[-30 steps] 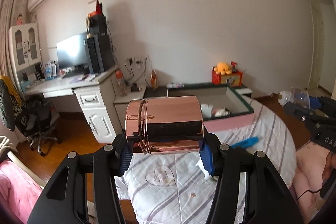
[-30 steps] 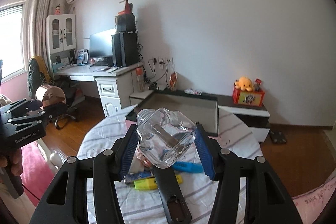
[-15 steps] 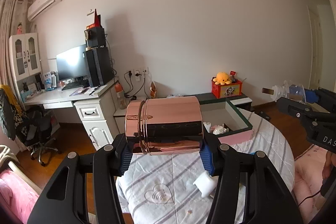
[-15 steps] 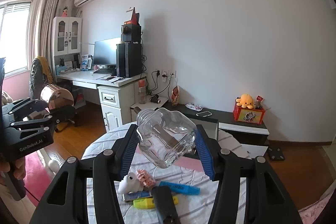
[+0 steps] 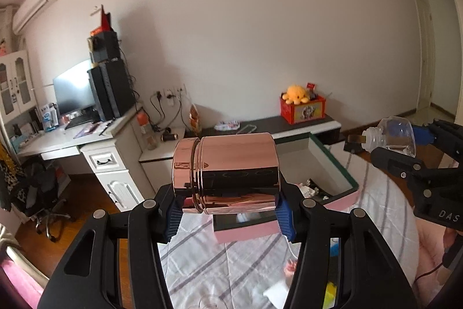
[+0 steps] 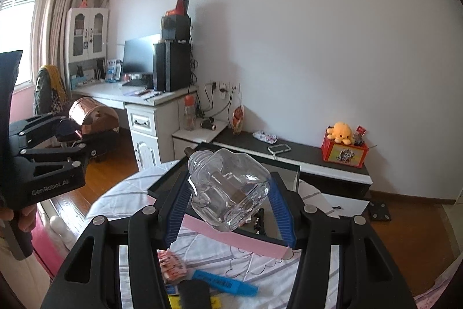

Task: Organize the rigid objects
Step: 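Lift the cylinder and glass bottle toward the pink box, then lower both held items into the pink box and open both tools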

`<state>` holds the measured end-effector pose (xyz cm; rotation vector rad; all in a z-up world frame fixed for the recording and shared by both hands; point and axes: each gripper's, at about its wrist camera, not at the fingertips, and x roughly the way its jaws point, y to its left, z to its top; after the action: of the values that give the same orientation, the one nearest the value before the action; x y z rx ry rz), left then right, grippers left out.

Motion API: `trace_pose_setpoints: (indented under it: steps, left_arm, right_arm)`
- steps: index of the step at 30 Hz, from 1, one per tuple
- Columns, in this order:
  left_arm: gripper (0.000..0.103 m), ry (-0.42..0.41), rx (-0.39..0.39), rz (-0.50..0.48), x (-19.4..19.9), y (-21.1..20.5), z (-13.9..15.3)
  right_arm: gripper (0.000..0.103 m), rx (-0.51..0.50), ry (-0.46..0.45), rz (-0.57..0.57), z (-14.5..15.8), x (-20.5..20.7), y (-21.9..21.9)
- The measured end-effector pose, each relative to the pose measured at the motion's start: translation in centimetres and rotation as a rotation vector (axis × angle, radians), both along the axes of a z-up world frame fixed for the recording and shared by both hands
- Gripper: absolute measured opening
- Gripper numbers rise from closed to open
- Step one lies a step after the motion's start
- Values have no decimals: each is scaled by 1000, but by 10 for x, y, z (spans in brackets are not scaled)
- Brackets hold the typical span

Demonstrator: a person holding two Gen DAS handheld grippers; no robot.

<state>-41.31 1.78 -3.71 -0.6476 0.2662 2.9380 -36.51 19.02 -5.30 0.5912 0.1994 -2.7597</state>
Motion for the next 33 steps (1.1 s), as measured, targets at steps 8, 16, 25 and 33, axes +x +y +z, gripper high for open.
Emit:
trace_pose_setpoints:
  steps: [8, 16, 25, 33]
  left_arm:
    - [54, -193, 42, -95, -93, 17, -41]
    - [54, -381, 25, -67, -148, 33, -113]
    - [55, -410, 6, -57, -158, 42, -129]
    - [77, -394, 24, -46, -154, 31, -124]
  right_arm:
    - [55, 23, -105, -9, -29, -61, 7]
    - [55, 54, -279, -42, -88, -118, 18]
    - [56, 66, -363, -72, -118, -138, 27]
    - [77, 56, -338, -106, -114, -134, 32]
